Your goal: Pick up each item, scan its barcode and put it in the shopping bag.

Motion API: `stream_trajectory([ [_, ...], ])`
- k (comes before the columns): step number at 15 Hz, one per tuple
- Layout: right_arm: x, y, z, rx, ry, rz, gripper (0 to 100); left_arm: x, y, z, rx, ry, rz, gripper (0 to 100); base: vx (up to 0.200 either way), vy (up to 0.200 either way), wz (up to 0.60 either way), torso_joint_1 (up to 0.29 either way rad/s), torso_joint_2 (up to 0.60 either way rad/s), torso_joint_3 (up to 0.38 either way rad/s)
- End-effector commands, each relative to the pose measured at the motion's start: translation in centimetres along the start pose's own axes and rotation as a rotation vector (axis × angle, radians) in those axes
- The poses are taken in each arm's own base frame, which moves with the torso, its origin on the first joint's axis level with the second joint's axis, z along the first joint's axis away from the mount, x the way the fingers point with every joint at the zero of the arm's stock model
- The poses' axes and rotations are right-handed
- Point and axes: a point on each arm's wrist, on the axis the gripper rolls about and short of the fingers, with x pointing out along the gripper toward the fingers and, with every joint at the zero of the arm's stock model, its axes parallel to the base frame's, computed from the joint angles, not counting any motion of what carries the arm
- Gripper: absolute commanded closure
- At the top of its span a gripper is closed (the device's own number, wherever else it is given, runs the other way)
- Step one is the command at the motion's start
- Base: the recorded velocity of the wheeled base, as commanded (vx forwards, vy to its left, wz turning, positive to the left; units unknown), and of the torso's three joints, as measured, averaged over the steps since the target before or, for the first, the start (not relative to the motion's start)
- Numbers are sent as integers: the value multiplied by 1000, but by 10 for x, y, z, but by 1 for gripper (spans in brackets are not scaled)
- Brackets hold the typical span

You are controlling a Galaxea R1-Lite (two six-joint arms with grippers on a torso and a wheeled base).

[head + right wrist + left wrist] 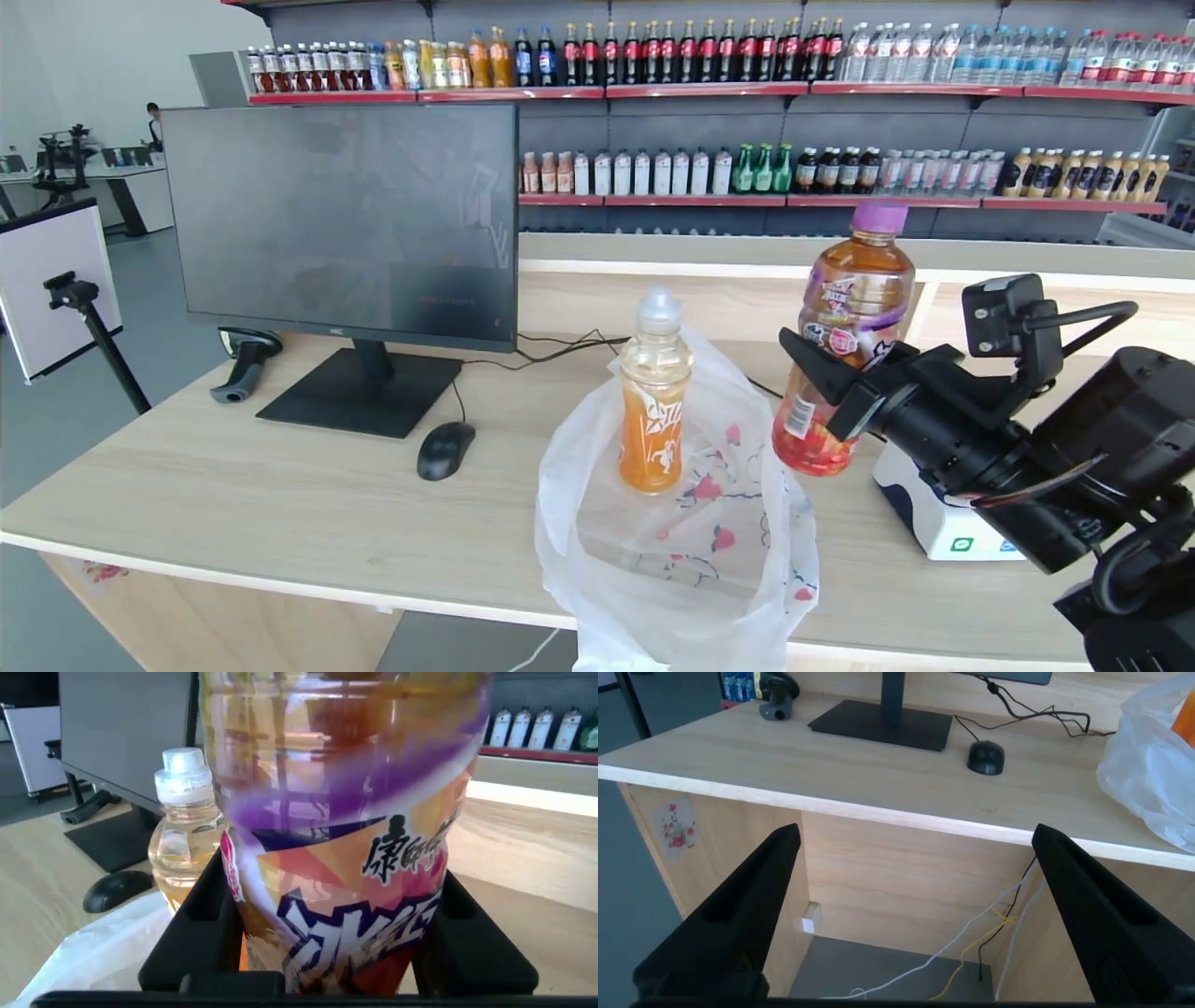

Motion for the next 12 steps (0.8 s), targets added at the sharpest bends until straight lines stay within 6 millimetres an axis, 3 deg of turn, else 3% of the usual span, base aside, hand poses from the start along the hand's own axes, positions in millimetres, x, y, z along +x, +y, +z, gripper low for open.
stream_trajectory([
  [1, 1, 16, -7, 17, 23, 58, 100, 0, 0, 0, -1, -1, 0, 0, 0, 0, 0, 0, 0, 0],
  [4, 1, 39, -16, 35, 59, 137, 100, 0, 0, 0, -2, -1, 0, 0, 0, 0, 0, 0, 0, 0],
  [12, 17, 50, -37, 47, 101, 166, 100, 0, 0, 0, -2, -2, 0, 0, 0, 0, 0, 0, 0, 0],
])
